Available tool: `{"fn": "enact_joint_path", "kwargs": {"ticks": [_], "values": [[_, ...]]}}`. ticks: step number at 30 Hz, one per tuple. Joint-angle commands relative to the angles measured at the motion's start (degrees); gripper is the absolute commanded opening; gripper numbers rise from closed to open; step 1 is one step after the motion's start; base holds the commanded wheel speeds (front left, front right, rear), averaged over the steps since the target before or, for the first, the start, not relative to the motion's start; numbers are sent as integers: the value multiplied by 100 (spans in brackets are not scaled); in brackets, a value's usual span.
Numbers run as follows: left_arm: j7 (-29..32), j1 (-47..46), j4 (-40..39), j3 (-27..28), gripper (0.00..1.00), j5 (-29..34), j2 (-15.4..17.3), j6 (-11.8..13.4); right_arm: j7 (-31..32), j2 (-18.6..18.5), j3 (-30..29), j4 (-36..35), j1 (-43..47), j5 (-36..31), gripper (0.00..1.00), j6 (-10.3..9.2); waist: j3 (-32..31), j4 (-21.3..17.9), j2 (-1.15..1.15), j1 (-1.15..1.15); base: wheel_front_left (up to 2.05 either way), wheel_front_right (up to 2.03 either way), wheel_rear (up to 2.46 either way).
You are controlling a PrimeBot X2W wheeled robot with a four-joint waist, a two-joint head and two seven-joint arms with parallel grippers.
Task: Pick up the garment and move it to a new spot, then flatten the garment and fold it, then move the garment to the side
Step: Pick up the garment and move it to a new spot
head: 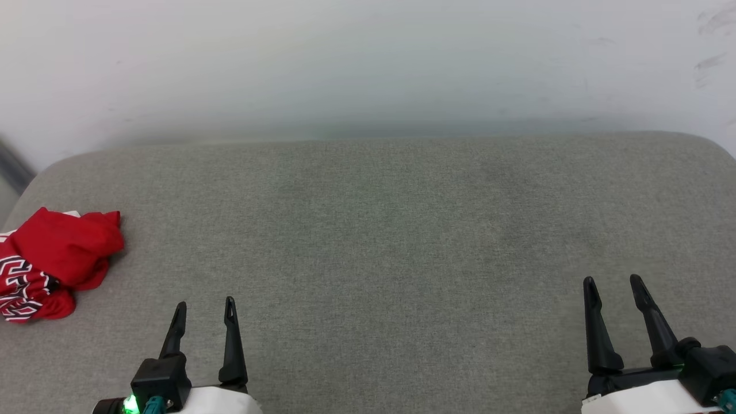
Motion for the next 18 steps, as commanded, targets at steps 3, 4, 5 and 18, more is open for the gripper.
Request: {"fn": "enact_joint_path", "kwargs": {"ticks": [3, 4, 5, 18], "values": [[-31, -26, -13, 12, 100, 38, -8, 47, -12, -1, 21, 21, 89, 12, 100, -2, 1, 84, 0, 0, 0, 0, 0], [-31, -28, -14, 18, 100, 45, -7, 49, -12, -1, 31, 19, 94, 5, 100, -2, 1, 111, 0, 0, 0, 0, 0], [-30, -24, -16, 23, 100, 48, -8, 63, -12, -1, 43, 18, 97, 3, 100, -2, -1, 139, 0, 0, 0, 0, 0], [-30, -39, -77, 141, 100, 60, -7, 188, -12, -1, 146, -50, 107, -84, 100, -2, 66, 889, 0, 0, 0, 0, 0]]}}
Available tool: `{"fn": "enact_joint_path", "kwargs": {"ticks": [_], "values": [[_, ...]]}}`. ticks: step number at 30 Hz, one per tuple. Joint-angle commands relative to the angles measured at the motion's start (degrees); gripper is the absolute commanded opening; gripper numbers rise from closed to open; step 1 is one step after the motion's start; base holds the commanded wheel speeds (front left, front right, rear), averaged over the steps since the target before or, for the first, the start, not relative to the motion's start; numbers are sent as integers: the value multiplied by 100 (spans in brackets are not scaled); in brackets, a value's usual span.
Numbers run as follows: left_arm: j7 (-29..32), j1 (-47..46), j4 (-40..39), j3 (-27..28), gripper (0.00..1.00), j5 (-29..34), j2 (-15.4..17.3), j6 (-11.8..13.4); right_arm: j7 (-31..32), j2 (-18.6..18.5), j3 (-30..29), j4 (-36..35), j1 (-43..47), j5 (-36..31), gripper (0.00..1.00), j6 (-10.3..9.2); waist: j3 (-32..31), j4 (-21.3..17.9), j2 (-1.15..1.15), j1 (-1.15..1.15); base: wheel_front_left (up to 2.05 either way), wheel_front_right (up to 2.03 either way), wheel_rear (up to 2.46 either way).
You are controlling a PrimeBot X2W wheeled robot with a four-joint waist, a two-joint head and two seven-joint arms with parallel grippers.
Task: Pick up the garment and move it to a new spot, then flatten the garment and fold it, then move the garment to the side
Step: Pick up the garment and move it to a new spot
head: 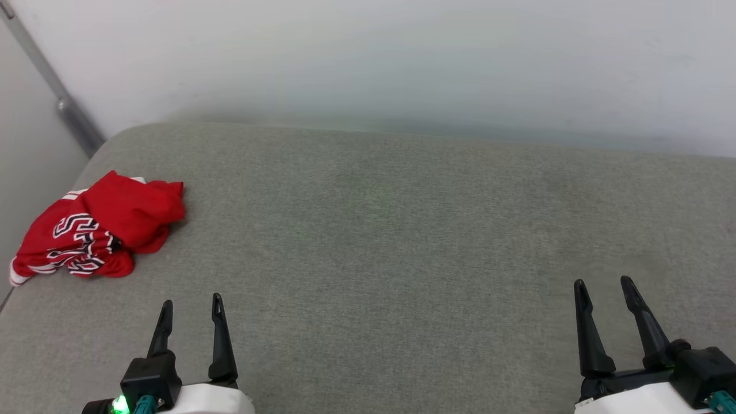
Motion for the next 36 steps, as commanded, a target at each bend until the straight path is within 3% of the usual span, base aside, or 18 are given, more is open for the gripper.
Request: {"fn": "enact_joint_path", "kwargs": {"ticks": [1, 23, 36], "values": [[-28, -34, -10, 45, 100, 1, -6, 26, -12, -1, 23, -22, 65, -41, 100, -2, 26, 249, 0, 0, 0, 0, 0], [-23, 213, -61, 161, 100, 10, -7, 214, -12, -1, 176, 17, 206, -105, 100, -2, -125, 1941, 0, 0, 0, 0, 0], [-23, 270, -124, 190, 100, -93, -5, 363, -12, -1, 237, 69, 114, -202, 100, -2, -86, 1982, 0, 0, 0, 0, 0]]}}
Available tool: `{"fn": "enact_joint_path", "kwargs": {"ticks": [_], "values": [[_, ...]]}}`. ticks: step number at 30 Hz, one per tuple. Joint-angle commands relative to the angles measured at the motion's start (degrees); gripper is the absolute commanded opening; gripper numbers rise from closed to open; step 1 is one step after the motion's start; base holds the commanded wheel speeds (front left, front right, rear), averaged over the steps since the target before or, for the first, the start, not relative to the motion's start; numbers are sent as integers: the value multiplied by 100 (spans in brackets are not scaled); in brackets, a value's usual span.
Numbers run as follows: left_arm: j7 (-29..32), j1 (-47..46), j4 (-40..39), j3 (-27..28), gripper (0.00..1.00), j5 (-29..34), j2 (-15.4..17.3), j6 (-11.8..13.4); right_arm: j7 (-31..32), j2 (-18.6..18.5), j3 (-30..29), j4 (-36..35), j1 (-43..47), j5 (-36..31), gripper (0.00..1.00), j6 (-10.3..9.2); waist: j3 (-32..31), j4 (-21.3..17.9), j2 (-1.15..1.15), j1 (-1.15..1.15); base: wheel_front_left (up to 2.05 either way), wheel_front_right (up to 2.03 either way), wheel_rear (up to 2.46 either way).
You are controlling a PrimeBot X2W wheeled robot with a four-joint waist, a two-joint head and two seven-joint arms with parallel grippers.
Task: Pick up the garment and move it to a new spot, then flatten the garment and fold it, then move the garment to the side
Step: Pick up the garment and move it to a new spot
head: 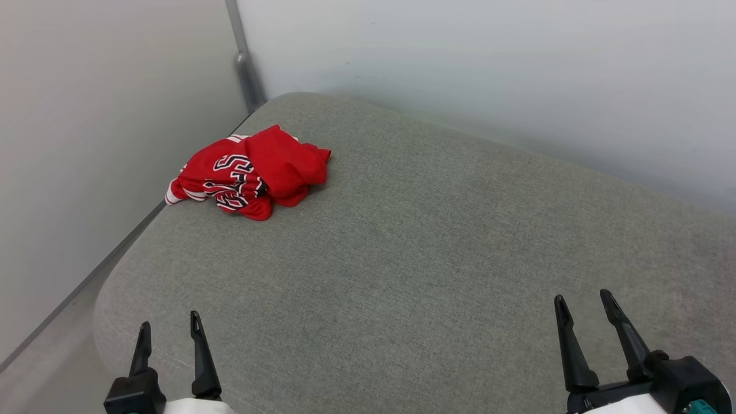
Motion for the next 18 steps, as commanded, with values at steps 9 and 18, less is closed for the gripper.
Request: {"fn": "enact_joint_path", "kwargs": {"ticks": [9, 18], "values": [[-15, -908, 227, 465, 100, 6, 312, -422, -11, -1, -107, -150, -151, -223, 100, -3, 293, -272, 0, 0, 0, 0, 0], [-15, -2777, 755, 1204, 100, -308, 1008, -852, -11, -1, -385, -463, -591, -741, 100, -3, 1313, -688, 0, 0, 0, 0, 0]]}}
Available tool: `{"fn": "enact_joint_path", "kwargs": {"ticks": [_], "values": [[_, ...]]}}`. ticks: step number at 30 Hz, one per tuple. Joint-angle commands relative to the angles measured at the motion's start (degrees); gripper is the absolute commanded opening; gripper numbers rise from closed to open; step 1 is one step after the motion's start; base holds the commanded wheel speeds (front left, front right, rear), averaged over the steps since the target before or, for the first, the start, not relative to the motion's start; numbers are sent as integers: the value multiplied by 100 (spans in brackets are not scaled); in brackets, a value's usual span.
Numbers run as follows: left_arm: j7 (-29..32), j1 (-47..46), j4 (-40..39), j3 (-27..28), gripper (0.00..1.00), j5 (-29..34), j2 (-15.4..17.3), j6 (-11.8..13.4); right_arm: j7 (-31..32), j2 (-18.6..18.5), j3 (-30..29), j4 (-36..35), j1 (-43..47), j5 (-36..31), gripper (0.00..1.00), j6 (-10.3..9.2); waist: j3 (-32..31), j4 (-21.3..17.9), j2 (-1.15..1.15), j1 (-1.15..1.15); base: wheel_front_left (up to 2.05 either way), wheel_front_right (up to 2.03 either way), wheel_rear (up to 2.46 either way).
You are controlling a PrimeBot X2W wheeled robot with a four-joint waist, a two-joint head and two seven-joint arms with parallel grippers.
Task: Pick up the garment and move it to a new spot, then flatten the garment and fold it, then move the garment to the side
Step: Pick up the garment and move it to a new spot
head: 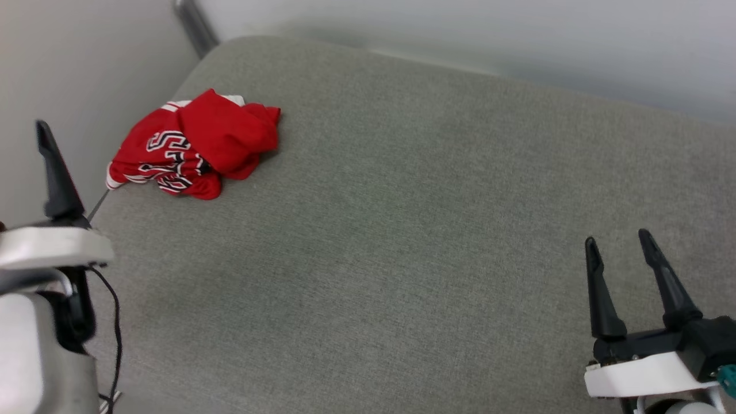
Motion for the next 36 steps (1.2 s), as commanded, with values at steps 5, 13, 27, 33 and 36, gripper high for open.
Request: {"fn": "enact_joint_path", "kwargs": {"ticks": [5, 13, 27, 33, 36], "values": [[-14, -1048, 447, 382, 100, -191, 370, -220, -11, -1, -155, -297, -385, -237, 100, -3, 963, -431, 0, 0, 0, 0, 0], [-14, -2417, 1539, 651, 100, -371, 1132, -637, -12, -2, -285, -804, -804, -589, 100, -3, 1838, -684, 0, 0, 0, 0, 0], [2483, -3329, 3195, -909, 100, -2635, 2386, -922, -11, -84, -334, -1438, -989, -909, 100, -3, 2531, -854, 0, 0, 0, 0, 0], [4284, -2996, 3037, -1774, 100, -4232, 2814, -925, -12, -148, -276, -1579, -990, -957, 100, -4, 2706, -909, 0, 0, 0, 0, 0], [4927, -2817, 2935, -2027, 100, -4821, 2946, -925, -11, -174, -279, -1607, -980, -984, 100, -4, 2775, -933, 0, 0, 0, 0, 0]]}}
